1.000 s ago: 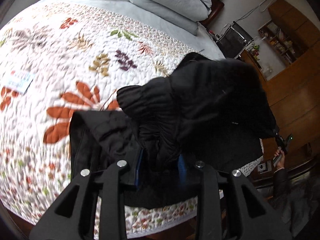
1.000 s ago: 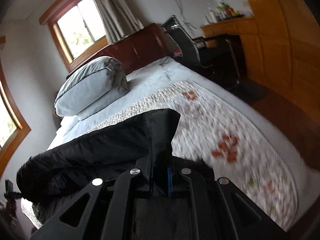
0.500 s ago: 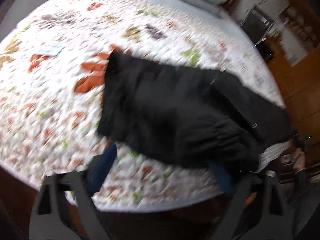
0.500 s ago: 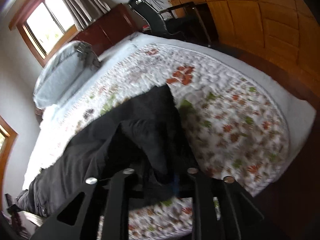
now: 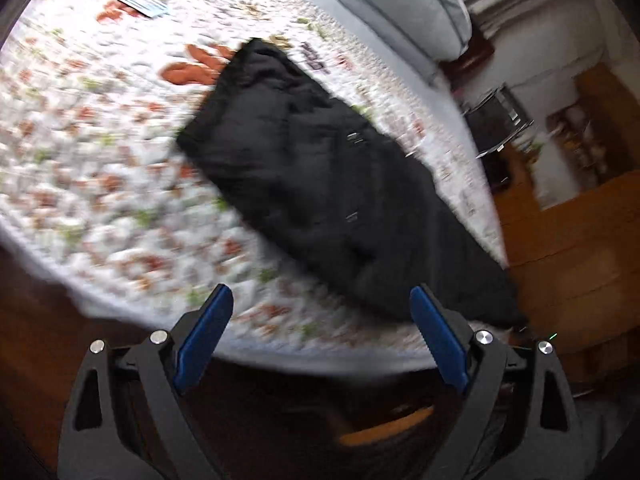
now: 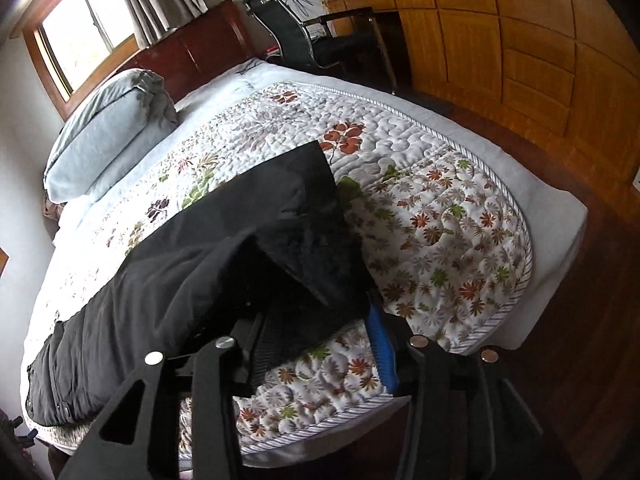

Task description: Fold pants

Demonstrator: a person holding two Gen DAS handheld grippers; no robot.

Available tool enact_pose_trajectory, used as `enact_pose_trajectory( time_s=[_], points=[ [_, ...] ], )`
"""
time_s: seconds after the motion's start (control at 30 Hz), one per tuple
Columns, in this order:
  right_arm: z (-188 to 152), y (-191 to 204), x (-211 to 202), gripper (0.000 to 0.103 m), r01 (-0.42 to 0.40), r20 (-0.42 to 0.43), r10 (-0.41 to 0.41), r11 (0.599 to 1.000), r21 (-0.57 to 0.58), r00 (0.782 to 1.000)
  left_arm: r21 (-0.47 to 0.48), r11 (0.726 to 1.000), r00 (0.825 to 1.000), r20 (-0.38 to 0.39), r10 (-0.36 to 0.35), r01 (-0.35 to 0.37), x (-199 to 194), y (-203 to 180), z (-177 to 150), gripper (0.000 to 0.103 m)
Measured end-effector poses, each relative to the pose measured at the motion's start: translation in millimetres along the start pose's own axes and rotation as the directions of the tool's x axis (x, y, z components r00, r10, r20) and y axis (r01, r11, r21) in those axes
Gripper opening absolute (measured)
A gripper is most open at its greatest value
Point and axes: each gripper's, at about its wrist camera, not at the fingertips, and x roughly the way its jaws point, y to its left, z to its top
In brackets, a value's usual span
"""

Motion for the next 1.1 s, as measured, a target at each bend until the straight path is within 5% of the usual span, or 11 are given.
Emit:
enact_pose_trajectory(
  time_s=[0.13,0.2,0.27,0.37,0.47,0.63,0.73,0.8,0.83,0.97,1.1],
  points=[
    [1,0,-9,0.045,-0.001,0.011,0.001,1.000,0.011,1.000,-0.002,1.000,0.998,0.051,-0.022,0.022,23,-23,12,0.085],
    [1,-1,-15,0.045,-0.003,0.023,0.002,1.000,0.022,1.000,-0.001,0.999,0.999,0.034,0.039,-0.039,36,-27,23,0.061],
    [-1,-4,-21,0.046,-0.016,0.038,0.014,0.999,0.045,0.999,-0.015,0.998,0.998,0.033,0.058,-0.057,42,-23,30,0.009],
    [-4,-5,-26,0.048,-0.024,0.047,0.021,0.998,0.064,0.999,-0.015,0.999,0.998,0.059,0.037,-0.036,45,-17,42,0.008],
    [-6,-2,-28,0.050,-0.031,0.051,0.027,0.997,0.064,0.998,0.105,0.983,0.986,0.091,0.138,-0.148,50,-32,55,0.007],
    [-10,-4,-29,0.051,-0.040,0.059,0.034,0.994,0.104,0.998,0.067,0.986,0.986,0.068,0.150,-0.155,57,-23,61,0.009],
    [-13,-11,-36,0.070,-0.019,0.070,0.010,0.990,0.141,0.997,0.057,0.985,0.981,0.113,0.157,-0.165,30,-24,48,0.033],
    [-15,-20,-46,0.071,-0.040,0.098,0.021,0.981,0.190,0.995,0.019,0.984,0.973,0.155,0.170,-0.175,9,-23,39,0.053],
    [-16,-24,-50,0.071,-0.070,0.112,0.046,0.973,0.220,0.993,-0.004,0.981,0.961,0.200,0.191,-0.194,-3,-24,36,0.062],
    [-27,-35,-56,0.076,-0.294,0.170,0.249,0.893,0.341,0.953,0.040,0.976,0.919,0.346,0.188,-0.214,-37,-54,26,0.067],
    [-41,-29,-35,0.081,-0.344,0.112,0.328,0.844,0.411,0.938,0.147,0.971,0.935,0.329,0.134,-0.190,-25,-93,20,0.083]
  ],
)
